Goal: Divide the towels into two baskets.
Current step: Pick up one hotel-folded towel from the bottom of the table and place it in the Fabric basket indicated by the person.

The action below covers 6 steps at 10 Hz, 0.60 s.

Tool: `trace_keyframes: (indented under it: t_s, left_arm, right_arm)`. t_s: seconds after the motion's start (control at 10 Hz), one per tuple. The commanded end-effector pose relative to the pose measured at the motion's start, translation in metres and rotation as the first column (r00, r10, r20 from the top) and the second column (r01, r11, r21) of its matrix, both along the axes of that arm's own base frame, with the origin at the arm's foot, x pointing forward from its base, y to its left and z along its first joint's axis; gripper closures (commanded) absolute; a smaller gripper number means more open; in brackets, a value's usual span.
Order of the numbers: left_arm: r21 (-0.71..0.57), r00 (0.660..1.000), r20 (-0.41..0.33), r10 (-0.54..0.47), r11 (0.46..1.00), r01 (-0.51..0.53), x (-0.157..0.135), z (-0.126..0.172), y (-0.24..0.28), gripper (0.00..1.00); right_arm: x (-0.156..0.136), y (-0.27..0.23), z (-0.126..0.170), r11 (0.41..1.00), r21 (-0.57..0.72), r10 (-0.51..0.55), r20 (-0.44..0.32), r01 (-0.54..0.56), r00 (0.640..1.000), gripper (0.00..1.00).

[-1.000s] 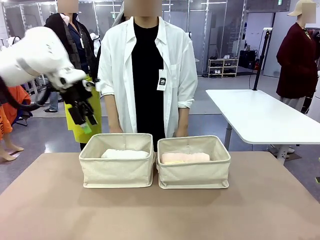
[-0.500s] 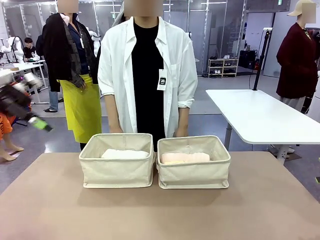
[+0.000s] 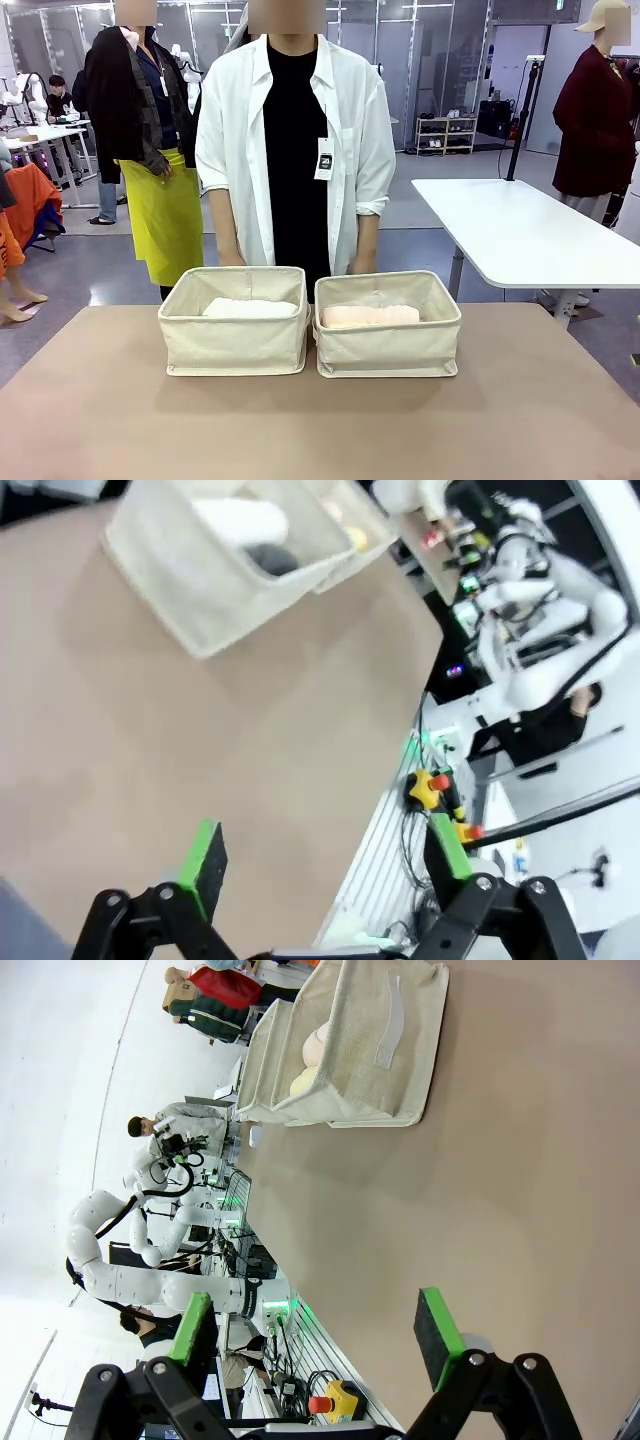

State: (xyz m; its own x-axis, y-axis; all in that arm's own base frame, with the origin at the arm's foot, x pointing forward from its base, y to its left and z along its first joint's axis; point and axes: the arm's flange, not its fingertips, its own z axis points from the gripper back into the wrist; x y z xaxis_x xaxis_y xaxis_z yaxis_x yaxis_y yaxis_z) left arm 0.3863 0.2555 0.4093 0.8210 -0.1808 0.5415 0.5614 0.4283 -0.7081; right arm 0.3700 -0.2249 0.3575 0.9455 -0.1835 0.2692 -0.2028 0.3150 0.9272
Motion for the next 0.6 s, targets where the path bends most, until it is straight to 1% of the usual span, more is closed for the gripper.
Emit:
trace_keyframes:
  t_s: [0.0,0.1,0.2,0.3,0.5]
  left_arm:
    - [-0.036,0.991,-0.133,0.031,0.999,-0.036,-0.006,-0.028,0.022,0.0]
    - [-0.031,0.985,-0.172,0.034,0.999,-0.04,-0.003,-0.041,0.025,0.0]
    - [0.017,0.971,-0.239,-0.015,1.0,0.02,0.01,-0.055,0.019,0.0]
    - [-0.011,0.992,-0.122,0.046,0.999,-0.048,-0.016,-0.042,0.027,0.0]
    - [-0.011,0.992,-0.122,0.046,0.999,-0.048,-0.016,-0.042,0.027,0.0]
  right_arm:
    - [0.0,0.001,0.002,1.0,-0.003,0.001,0.007,-0.001,1.0,0.0]
    - [0.0,0.001,0.002,1.0,-0.003,0.001,0.007,-0.001,1.0,0.0]
    - [0.0,0.001,0.002,1.0,-0.003,0.001,0.007,-0.001,1.0,0.0]
    - [0.0,0.001,0.002,1.0,-0.003,0.001,0.007,-0.001,1.0,0.0]
    - [0.0,0.001,0.002,1.0,-0.003,0.001,0.007,-0.001,1.0,0.0]
